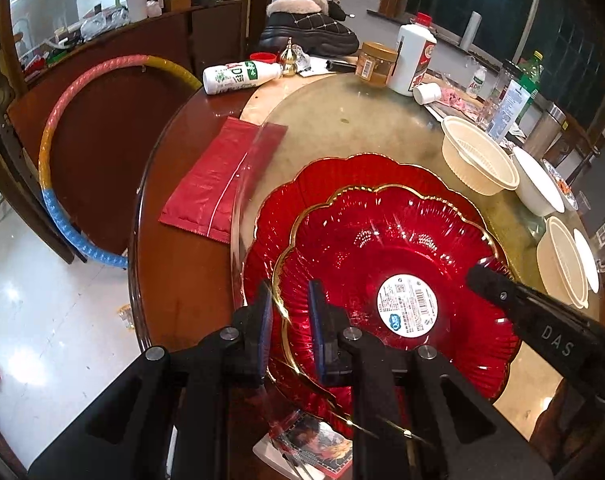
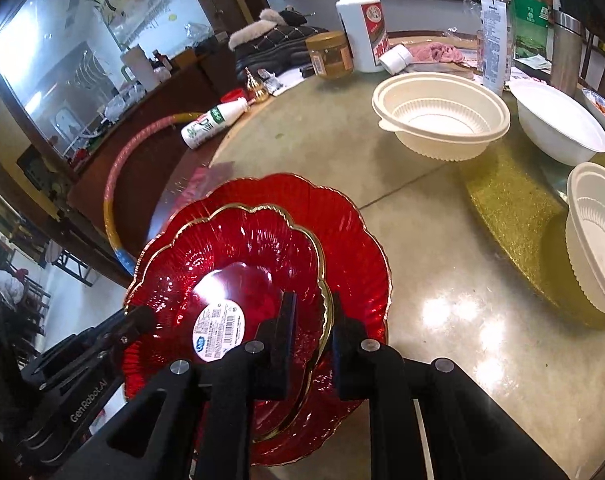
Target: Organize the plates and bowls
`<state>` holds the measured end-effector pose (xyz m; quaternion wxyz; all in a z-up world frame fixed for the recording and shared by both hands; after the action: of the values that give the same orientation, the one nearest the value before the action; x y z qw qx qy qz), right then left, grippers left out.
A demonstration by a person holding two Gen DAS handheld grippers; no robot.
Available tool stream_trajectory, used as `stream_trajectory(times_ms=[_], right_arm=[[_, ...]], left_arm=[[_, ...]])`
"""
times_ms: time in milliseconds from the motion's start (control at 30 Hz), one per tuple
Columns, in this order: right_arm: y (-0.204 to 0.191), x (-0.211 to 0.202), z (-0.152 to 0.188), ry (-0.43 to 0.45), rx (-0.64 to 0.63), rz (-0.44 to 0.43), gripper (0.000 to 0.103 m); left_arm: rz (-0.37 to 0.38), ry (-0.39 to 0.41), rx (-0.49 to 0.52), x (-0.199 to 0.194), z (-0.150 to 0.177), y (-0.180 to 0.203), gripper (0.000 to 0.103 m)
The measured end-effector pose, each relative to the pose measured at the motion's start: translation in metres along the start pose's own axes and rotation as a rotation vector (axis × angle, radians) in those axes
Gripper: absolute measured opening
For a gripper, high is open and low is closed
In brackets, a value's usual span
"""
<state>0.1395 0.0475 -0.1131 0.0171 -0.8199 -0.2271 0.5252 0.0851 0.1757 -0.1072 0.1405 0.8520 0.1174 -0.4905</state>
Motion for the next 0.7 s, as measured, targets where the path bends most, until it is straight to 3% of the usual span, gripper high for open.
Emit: stream_trajectory(times_ms=[267,400,467,533,600,700], right_arm=[[-0.002,0.002,0.004,-0.021,-0.02,0.053,0.015],[-0.004,-0.001,0.001,-0.014,-0.017,0.061,0.021],[-0.005,-0.006,0.001,-0.007,-0.013,0.039,0.028],[-0.004,-0.011,0.0,0.009,0.001,0.033,0.057],[-0.006,-0.017,-0.002,0.035,0.001,0.01,0.063],[-0.005,-0.036,-0.005,0.103,0.022,-0.018,0.063]], left_arm=[[-0.005,-0.013,0.001,-0.001,0.0,0.001,0.015],[-0.002,-0.015,-0.011,-0.003,-0.002,0.002,0.015],[0.012,-0.002,-0.04,-0.008,-0.005,-0.001,0.02],[0.02,0.022,-0.068,-0.015,-0.008,-0.005,0.03],[0.026,0.045,-0.099,-0.021,-0.01,-0.009,0.047],[0.071,0.097,-0.151,-0.037,-0.012,-0.012,0.049]])
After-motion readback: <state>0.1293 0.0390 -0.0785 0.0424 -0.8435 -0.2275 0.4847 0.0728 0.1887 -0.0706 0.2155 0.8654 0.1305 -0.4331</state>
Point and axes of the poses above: each gripper's, at about its wrist camera, not at the fingertips, and x roughly the way its jaws point, y to its right, z to its underside, the point moved 8 cm from there along x, roughly the way its jaws point, and after that the axes turned 5 degrees about -y, right-handed, at the moved point
